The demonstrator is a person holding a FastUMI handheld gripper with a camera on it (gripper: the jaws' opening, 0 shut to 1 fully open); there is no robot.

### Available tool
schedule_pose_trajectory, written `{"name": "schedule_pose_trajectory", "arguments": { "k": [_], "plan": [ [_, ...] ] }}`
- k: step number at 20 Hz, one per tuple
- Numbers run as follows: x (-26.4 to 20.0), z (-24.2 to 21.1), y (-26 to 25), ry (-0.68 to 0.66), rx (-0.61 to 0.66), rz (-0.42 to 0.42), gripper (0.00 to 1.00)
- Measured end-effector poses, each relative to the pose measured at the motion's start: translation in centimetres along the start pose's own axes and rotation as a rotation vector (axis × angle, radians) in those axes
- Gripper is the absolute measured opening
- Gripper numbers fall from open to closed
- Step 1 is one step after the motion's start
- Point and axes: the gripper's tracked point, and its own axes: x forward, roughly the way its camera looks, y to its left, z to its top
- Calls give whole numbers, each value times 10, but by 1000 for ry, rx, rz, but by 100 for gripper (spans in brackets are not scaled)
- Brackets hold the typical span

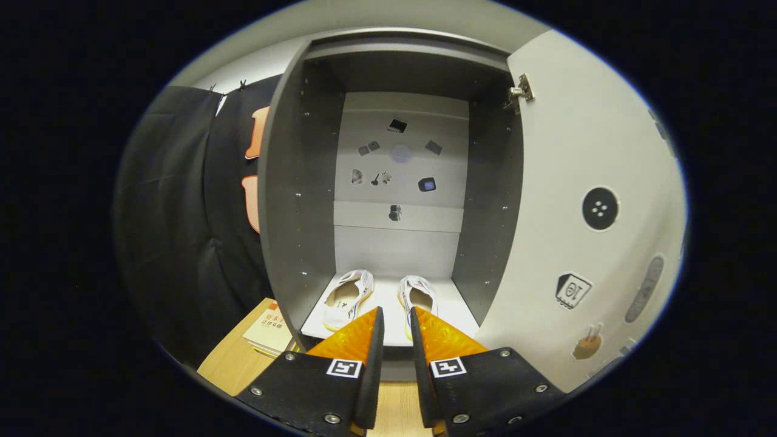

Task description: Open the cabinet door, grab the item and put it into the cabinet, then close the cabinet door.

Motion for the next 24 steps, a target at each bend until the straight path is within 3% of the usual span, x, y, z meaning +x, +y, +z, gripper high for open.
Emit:
{"name": "schedule_pose_trajectory", "arguments": {
  "k": [5,12,24],
  "plan": [
    [-68,3,-5,-44,15,-7,42],
    [-146,6,-41,-85,16,-70,54],
    [-264,-17,-176,-109,100,-249,67]
  ]
}}
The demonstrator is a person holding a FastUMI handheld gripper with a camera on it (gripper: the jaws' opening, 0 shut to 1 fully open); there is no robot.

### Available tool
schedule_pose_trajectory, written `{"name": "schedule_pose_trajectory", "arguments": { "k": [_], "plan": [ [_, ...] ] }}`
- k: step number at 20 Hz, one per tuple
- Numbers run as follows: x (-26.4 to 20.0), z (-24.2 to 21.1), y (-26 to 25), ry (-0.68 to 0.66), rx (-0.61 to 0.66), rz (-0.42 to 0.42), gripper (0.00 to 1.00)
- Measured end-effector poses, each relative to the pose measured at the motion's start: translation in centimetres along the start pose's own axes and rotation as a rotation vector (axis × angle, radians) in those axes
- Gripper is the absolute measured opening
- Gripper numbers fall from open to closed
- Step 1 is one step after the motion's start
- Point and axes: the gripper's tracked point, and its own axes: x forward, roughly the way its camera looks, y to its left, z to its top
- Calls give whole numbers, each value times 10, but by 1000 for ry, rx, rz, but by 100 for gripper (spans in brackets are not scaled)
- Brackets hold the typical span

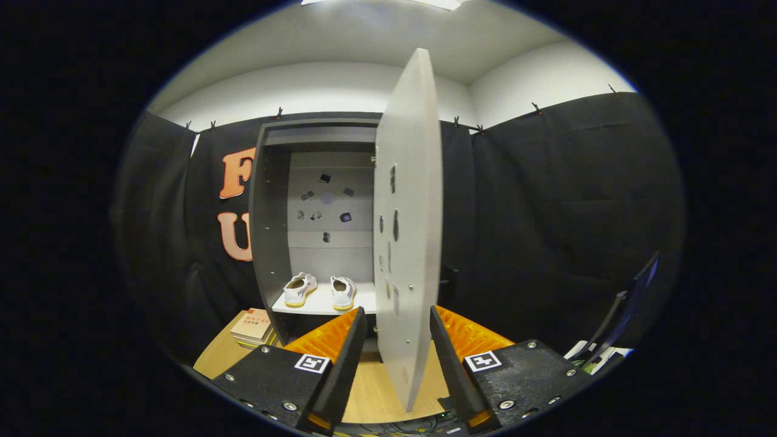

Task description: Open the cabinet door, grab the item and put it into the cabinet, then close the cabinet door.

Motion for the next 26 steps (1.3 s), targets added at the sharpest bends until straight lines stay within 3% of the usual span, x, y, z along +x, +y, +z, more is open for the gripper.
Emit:
{"name": "schedule_pose_trajectory", "arguments": {
  "k": [4,9,17,26],
  "plan": [
    [7,-25,-44,51,18,-36,69],
    [30,-56,-64,100,60,8,71],
    [71,-86,-47,124,107,133,74],
    [66,-89,-5,130,108,240,73]
  ]
}}
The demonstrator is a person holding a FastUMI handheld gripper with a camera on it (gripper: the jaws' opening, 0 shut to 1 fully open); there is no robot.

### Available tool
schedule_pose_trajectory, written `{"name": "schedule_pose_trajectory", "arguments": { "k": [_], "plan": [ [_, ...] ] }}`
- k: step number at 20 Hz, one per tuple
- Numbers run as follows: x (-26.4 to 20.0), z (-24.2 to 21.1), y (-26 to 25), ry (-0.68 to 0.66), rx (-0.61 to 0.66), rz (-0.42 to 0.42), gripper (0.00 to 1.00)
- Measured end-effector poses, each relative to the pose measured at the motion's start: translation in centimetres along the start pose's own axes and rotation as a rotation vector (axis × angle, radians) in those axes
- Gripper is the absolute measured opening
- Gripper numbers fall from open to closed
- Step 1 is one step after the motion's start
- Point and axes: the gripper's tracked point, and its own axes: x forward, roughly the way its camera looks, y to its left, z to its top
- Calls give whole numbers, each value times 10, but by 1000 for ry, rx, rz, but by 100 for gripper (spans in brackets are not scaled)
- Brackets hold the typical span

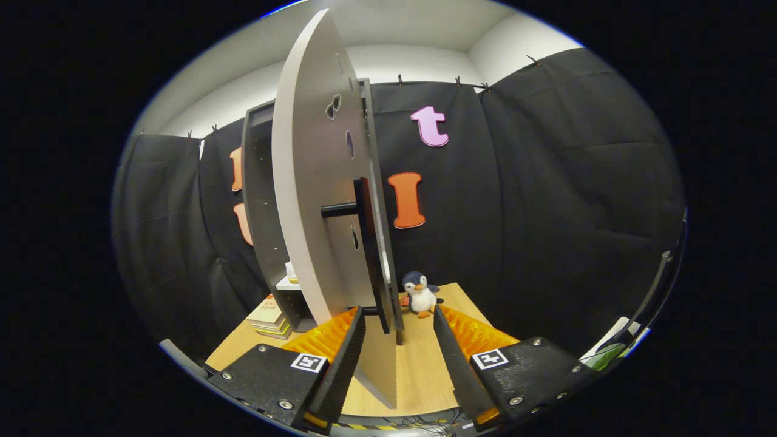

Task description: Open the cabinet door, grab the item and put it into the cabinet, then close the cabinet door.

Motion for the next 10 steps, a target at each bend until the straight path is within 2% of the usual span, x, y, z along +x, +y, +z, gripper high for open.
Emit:
{"name": "schedule_pose_trajectory", "arguments": {
  "k": [10],
  "plan": [
    [31,-8,94,32,-11,201,73]
  ]
}}
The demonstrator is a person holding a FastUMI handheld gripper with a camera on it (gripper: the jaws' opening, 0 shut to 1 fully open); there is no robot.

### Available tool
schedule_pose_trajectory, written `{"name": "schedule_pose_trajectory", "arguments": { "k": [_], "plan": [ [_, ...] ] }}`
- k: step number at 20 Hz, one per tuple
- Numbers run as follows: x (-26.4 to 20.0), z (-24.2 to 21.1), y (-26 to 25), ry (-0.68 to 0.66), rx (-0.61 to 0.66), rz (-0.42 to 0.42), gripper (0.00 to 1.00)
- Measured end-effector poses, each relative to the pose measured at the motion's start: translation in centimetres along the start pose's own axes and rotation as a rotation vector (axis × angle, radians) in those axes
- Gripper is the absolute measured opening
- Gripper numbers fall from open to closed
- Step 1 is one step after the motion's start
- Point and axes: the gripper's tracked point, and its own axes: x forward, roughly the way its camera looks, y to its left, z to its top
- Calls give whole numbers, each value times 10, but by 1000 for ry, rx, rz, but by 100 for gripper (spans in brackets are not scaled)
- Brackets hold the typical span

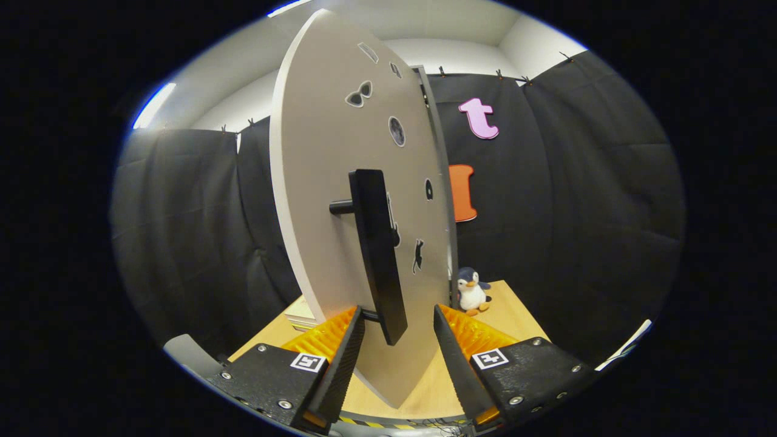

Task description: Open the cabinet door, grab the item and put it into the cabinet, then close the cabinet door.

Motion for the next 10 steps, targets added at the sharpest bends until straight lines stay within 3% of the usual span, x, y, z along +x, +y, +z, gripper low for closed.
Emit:
{"name": "schedule_pose_trajectory", "arguments": {
  "k": [10],
  "plan": [
    [69,2,80,25,7,155,89]
  ]
}}
